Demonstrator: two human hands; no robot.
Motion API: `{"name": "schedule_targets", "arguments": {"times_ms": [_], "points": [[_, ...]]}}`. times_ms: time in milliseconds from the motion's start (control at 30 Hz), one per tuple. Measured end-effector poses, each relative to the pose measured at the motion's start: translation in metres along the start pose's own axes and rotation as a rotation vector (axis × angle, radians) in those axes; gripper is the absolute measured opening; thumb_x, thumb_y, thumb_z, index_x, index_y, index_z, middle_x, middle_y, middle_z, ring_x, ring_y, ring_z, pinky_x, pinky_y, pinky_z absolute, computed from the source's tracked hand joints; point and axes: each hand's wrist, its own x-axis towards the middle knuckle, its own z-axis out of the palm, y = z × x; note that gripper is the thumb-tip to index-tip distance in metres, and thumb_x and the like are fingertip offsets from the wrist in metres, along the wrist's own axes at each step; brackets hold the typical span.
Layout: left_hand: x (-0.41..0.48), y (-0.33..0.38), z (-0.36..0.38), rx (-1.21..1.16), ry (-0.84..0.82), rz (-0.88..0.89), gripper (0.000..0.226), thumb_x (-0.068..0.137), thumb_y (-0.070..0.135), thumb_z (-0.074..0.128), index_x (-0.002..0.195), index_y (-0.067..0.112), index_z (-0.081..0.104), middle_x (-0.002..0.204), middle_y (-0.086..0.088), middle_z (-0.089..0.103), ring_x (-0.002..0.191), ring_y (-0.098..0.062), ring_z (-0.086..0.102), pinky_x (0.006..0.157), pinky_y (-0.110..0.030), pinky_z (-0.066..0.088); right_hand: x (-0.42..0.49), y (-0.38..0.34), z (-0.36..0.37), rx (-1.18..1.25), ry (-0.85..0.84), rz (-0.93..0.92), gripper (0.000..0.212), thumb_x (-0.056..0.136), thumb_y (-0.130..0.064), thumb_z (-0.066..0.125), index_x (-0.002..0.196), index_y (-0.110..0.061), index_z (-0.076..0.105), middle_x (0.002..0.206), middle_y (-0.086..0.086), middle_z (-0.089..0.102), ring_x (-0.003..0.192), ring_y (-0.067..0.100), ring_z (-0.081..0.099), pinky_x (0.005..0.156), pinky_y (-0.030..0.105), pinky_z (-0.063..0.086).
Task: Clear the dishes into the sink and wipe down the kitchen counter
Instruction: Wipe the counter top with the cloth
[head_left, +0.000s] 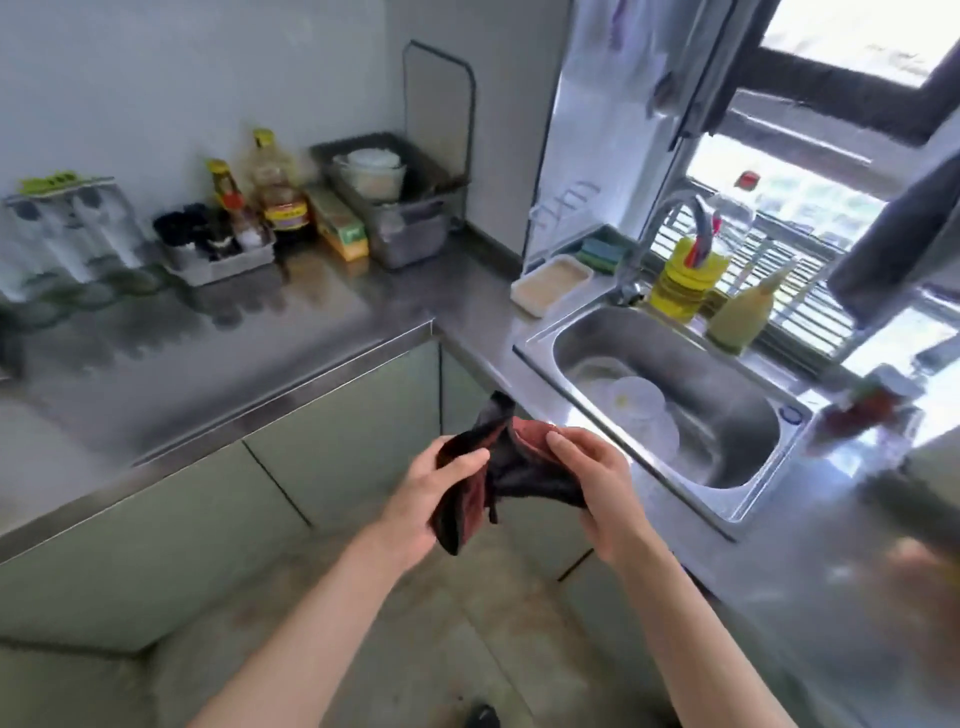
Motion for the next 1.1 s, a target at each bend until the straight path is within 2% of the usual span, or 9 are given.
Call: {"name": "schedule_targets", "arguments": {"times_ms": [100,233,367,500,633,767,900,1033,1100], "points": [[0.040,0.008,0.032,0.164,-0.018,0.042,0.013,0.082,0.007,0.061,0.094,0.011,0.058,0.086,-0.005,0.062,0.074,-0.010,0.061,0.071,-0.022,0.050,0.027,-0.019,-0.031,0.051,0.009,0.003,0.007,0.080,-0.018,0.070,0.086,-0.015,0.071,0.087,0.008,0.073,0.080,0.022,0.068,0.070,0.030,0.054],[0.095,0.025,0.059,0.127,-0.034,-0.023,0.012,0.091,0.011,0.050,0.089,0.011,0.062,0.081,-0.005,0.068,0.070,-0.012,0.064,0.066,-0.024,0.052,0.062,-0.030,-0.068,-0.048,-0.100,0.066,0.049,0.071,-0.009,0.078,0.114,-0.014,0.056,0.106,0.007,0.065,0.097,0.021,0.066,0.085,0.032,0.054],[0.150,0.031,0.070,0.137,-0.042,-0.159,0.021,0.093,0.015,0.047,0.083,0.011,0.065,0.073,-0.003,0.069,0.064,-0.011,0.065,0.072,-0.030,0.049,0.102,-0.032,-0.087,-0.262,0.106,0.036,0.024,0.075,-0.002,0.073,0.096,-0.010,0.065,0.096,0.006,0.066,0.083,0.014,0.065,0.072,0.022,0.051],[0.213,0.033,0.076,0.186,-0.064,-0.272,0.023,0.094,0.019,0.045,0.089,0.009,0.065,0.080,-0.007,0.071,0.073,-0.017,0.065,0.074,-0.031,0.051,0.144,-0.035,-0.103,-0.020,0.316,0.081,0.002,0.082,-0.003,0.066,0.084,-0.003,0.065,0.075,0.010,0.067,0.069,0.020,0.066,0.063,0.029,0.057],[0.272,0.040,0.087,0.364,-0.132,-0.299,0.021,0.096,0.019,0.042,0.096,0.008,0.059,0.089,-0.009,0.066,0.080,-0.017,0.061,0.069,-0.027,0.047,0.186,-0.029,-0.110,0.136,0.526,0.141,0.009,0.089,-0.011,0.060,0.084,-0.004,0.063,0.074,0.011,0.063,0.058,0.015,0.064,0.051,0.025,0.054],[0.321,0.049,0.103,0.391,-0.208,-0.370,0.020,0.096,0.018,0.041,0.104,0.006,0.055,0.095,-0.015,0.060,0.081,-0.021,0.059,0.070,-0.030,0.048,0.215,-0.022,-0.105,0.252,0.456,0.261,0.015,0.091,-0.023,0.059,0.095,-0.010,0.063,0.075,0.004,0.067,0.061,0.012,0.064,0.055,0.024,0.049],[0.352,0.062,0.124,0.434,-0.223,-0.439,0.015,0.093,0.018,0.045,0.088,0.008,0.056,0.079,-0.012,0.058,0.068,-0.020,0.055,0.055,-0.023,0.047,0.236,-0.010,-0.101,0.073,0.479,0.319,0.030,0.079,-0.006,0.070,0.104,-0.010,0.054,0.083,0.004,0.068,0.062,0.012,0.065,0.058,0.024,0.044],[0.376,0.068,0.134,0.568,-0.380,-0.437,0.015,0.088,0.021,0.059,0.088,0.006,0.060,0.077,-0.012,0.060,0.062,-0.017,0.060,0.055,-0.023,0.050,0.253,-0.005,-0.115,0.371,0.548,0.335,0.004,0.089,-0.011,0.058,0.091,-0.011,0.061,0.078,0.006,0.070,0.064,0.015,0.066,0.056,0.024,0.046],[0.388,0.071,0.135,0.641,-0.401,-0.384,0.008,0.085,0.014,0.063,0.088,0.007,0.062,0.077,-0.010,0.063,0.058,-0.011,0.062,0.053,-0.019,0.050,0.260,-0.003,-0.128,0.610,0.575,0.301,0.014,0.091,-0.006,0.050,0.088,-0.009,0.064,0.073,0.008,0.070,0.061,0.015,0.065,0.057,0.026,0.050]]}}
